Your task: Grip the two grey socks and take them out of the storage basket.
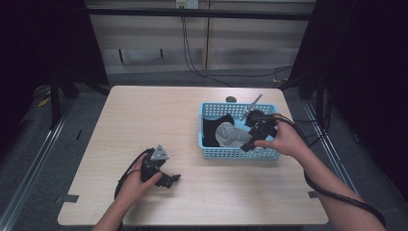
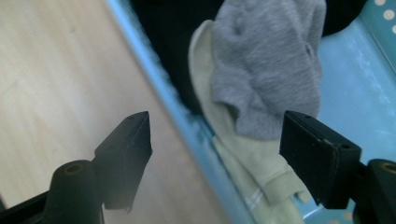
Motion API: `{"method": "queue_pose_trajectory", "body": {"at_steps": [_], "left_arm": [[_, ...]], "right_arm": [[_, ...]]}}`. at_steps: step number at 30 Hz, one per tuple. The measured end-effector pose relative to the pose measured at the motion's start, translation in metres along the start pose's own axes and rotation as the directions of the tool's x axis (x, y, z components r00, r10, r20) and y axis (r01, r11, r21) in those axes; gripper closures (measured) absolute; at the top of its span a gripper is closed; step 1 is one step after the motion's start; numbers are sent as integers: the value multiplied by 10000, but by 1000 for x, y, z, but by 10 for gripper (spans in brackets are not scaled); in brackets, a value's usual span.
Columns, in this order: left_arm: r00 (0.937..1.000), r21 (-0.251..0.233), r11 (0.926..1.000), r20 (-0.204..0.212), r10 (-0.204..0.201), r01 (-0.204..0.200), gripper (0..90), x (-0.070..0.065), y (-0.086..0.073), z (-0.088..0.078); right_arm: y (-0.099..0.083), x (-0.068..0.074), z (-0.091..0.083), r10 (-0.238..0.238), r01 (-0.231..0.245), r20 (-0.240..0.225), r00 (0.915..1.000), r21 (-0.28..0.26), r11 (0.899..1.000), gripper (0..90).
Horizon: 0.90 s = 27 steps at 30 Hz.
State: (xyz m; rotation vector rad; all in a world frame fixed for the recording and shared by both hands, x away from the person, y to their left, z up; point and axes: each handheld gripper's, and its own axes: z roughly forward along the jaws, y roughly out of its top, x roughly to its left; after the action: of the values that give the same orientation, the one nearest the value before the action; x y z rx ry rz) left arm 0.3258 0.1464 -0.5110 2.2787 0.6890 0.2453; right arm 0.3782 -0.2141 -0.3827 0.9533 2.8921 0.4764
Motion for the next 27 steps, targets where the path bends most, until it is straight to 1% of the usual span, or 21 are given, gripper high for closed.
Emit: {"method": "queue_pose_trajectory", "body": {"at_steps": [2,3,4,7,9,10,13,14,15,16,17,18,19,20,21,22,23,24,25,26,27], "left_arm": [[10000,0,10000,2,-1,1,0,0,0,0],[10000,0,10000,0,0,0,0,0,0,0],[10000,2,10000,-1,4,-4,0,0,0,0],[10000,-1,10000,0,0,0,0,0,0,0],[10000,2,10000,0,3,-3,0,0,0,0],[10000,1,10000,0,2,-2,0,0,0,0],[10000,1,10000,1,1,-1,0,0,0,0],[10000,1,10000,0,1,-1,0,0,0,0],[10000,0,10000,1,3,-3,0,0,0,0],[10000,0,10000,-1,1,-1,0,0,0,0],[10000,2,10000,1,2,-2,0,0,0,0],[10000,2,10000,0,1,-1,0,0,0,0],[10000,-2,10000,1,-4,4,0,0,0,0],[10000,1,10000,1,0,0,0,0,0,0],[10000,0,10000,0,1,-1,0,0,0,0],[10000,0,10000,-3,-1,1,0,0,0,0],[10000,-3,10000,-2,-2,2,0,0,0,0],[10000,-62,9999,-6,-83,83,0,-1,0,0],[10000,-62,9999,-5,-82,82,0,-1,0,0],[10000,-65,9999,-9,-84,84,0,-1,0,0],[10000,-65,9999,-9,-79,79,0,-1,0,0]], "right_arm": [[3,-9,9,160,-161,153,9998,25,9999,249],[5,-12,13,355,-356,175,9992,61,9993,250],[6,-17,17,382,-382,195,9991,20,9993,253],[8,-30,28,855,-855,236,9961,-6,9963,258],[9,-37,36,883,-885,418,9952,10,9961,264],[10,-40,40,1006,-1006,392,9942,-4,9949,280],[13,-46,50,1017,-1020,486,9936,51,9948,312],[14,-46,53,1030,-1032,371,9940,52,9946,342],[15,-46,56,950,-956,376,9948,142,9953,360],[17,-45,58,898,-907,371,9953,222,9956,417],[18,-44,61,743,-755,310,9968,386,9964,535],[18,-42,62,653,-672,363,9972,535,9963,599],[19,-41,63,599,-630,447,9972,704,9955,696],[19,-41,63,648,-661,176,9977,838,9943,811],[19,-41,62,698,-698,29,9976,901,9935,843],[19,-41,60,721,-726,86,9974,901,9933,853],[19,-41,59,682,-681,20,9977,929,9933,857],[19,-40,57,763,-745,-160,9970,963,9926,859],[19,-40,55,761,-744,-146,9970,950,9927,861],[19,-39,52,756,-736,-144,9970,1081,9914,861],[20,-38,49,668,-643,-198,9976,1075,9921,862]]}}
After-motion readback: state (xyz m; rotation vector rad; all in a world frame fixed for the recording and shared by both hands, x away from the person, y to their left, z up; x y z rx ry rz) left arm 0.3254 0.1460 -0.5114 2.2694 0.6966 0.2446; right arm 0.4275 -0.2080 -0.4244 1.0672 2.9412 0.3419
